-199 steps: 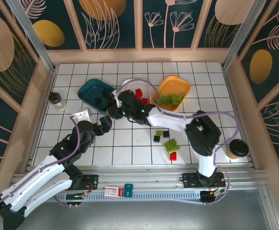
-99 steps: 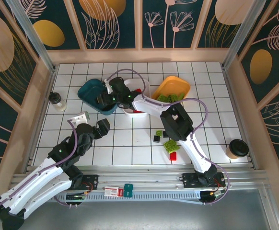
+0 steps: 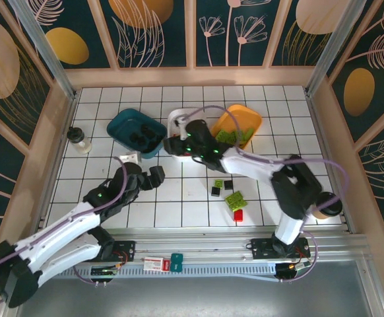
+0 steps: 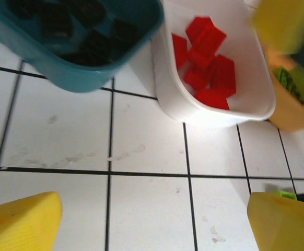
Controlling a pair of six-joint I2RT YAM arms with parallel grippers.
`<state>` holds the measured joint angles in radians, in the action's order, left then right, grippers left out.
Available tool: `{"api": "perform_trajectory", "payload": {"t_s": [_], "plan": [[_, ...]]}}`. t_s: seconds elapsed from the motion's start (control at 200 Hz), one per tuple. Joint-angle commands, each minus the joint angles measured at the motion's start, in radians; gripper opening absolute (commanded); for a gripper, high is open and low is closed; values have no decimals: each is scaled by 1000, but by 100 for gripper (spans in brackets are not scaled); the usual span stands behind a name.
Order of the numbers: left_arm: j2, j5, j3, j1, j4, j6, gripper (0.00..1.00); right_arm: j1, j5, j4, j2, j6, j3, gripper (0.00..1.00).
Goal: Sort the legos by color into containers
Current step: Pick up the lego from the middle-left of the table.
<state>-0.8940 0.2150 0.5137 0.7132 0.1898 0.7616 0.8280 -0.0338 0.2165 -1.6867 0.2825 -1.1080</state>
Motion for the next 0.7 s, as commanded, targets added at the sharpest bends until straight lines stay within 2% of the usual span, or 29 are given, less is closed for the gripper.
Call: {"api": "perform_trajectory", "payload": {"t_s": [0.0,0.155,0.225,0.365,0.51,0.696], "plan": [[-117,-72,75,57,-134,-62,89,-33,156,80,189,55,188,57],[-372,-66,193,163,-176,-134,88,-87,261,-18,467,105,406,58],[-491,-82,246,202,-189,-159,84,-113,295,-84,576,124,470,58],[-712,-103,360,295,-194,-201,84,-149,342,-184,765,143,556,58],[-859,-126,439,341,-211,-209,85,-166,360,-261,869,154,588,59],[-938,-172,503,350,-228,-213,82,-169,361,-291,903,162,597,59]]}}
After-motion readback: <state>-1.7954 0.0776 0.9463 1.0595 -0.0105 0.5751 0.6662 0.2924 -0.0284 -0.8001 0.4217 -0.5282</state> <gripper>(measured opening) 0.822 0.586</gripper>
